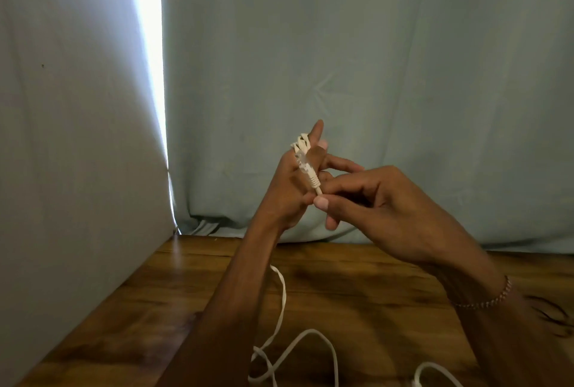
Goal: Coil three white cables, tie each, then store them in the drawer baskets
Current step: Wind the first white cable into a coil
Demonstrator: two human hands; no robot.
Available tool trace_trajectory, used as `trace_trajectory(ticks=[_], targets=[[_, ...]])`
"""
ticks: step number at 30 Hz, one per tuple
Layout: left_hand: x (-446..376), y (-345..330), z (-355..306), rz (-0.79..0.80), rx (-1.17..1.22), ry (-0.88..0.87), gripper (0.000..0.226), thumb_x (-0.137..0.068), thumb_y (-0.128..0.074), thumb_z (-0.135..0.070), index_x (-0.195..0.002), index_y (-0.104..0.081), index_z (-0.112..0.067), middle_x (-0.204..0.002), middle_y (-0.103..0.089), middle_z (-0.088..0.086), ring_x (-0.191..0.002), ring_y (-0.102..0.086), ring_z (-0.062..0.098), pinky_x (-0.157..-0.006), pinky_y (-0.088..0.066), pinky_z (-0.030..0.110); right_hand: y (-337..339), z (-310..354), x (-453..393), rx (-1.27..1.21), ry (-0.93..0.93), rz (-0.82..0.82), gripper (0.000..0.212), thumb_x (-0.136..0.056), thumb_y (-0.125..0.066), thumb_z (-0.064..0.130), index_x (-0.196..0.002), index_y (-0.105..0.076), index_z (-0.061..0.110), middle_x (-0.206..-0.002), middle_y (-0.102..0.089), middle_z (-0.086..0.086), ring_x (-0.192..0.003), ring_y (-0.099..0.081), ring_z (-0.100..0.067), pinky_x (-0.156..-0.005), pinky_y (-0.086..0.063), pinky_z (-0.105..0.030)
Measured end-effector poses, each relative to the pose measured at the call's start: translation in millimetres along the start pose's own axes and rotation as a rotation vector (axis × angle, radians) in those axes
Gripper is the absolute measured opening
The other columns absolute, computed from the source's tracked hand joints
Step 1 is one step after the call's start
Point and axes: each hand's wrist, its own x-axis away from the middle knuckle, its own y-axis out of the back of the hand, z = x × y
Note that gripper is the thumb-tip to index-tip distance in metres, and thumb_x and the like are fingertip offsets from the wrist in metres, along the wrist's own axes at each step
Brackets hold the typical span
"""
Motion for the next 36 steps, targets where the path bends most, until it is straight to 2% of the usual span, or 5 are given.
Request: trace_trajectory(ticks=[2, 9, 16, 26, 36], targets=[[0, -2, 1, 0.011, -0.046, 0.008, 0.061, -0.103, -0.051, -0.035, -0.159, -0.028, -0.022, -0.089, -0.065, 0.023, -0.097, -0.071, 0.02, -0.097, -0.054, 0.037, 2, -1, 0, -0.068, 0.017, -0.118, 0.012, -0.091, -0.07, 0.027, -0.094, -0.082, 0.024, -0.083, -0.076, 0.0, -0.086, -0.069, -0.007, -0.075, -0.054, -0.016], [7, -17, -9, 0.158, -0.039, 0.047, 0.044, -0.11, -0.038, -0.024, -0.152, -0.04, -0.007, -0.063, -0.062, 0.003, -0.045, -0.048, 0.025, -0.047, -0.046, 0.037, 0, -5, -3, -0.189, 0.089, -0.312, 0.012, -0.092, -0.07, 0.013, -0.096, -0.08, 0.008, -0.065, -0.072, 0.002, -0.056, -0.065, -0.005, -0.06, -0.05, -0.012], [13, -29, -17, 0.142, 0.087, 0.145, 0.089, -0.093, 0.002, -0.068, -0.07, -0.074, -0.028, -0.051, -0.056, 0.01, -0.041, -0.05, 0.014, -0.043, -0.041, 0.023, 1, -10, -6, -0.283, 0.054, -0.433, 0.011, -0.091, -0.07, 0.016, -0.096, -0.077, 0.009, -0.072, -0.074, -0.007, -0.059, -0.072, -0.025, -0.06, -0.058, -0.02], [13, -31, -22, 0.35, -0.007, 0.151, 0.093, -0.08, -0.005, -0.074, -0.076, -0.056, 0.003, -0.042, -0.051, 0.002, -0.03, -0.037, 0.01, -0.037, -0.027, 0.021, 11, -27, -13, -0.203, -0.001, -0.538, 0.012, -0.089, -0.074, 0.024, -0.092, -0.076, 0.012, -0.058, -0.06, 0.002, -0.054, -0.062, -0.016, -0.066, -0.059, -0.033], [15, -32, -19, 0.366, 0.049, 0.194, 0.072, -0.079, -0.014, -0.079, -0.058, -0.038, -0.015, -0.037, -0.035, 0.002, -0.029, -0.027, 0.013, -0.04, -0.022, 0.027, 22, -38, -16, 0.002, 0.035, -0.363, 0.043, -0.096, -0.063, 0.035, -0.135, -0.05, 0.047, -0.139, -0.053, 0.015, -0.128, -0.049, -0.007, -0.104, -0.044, -0.031]])
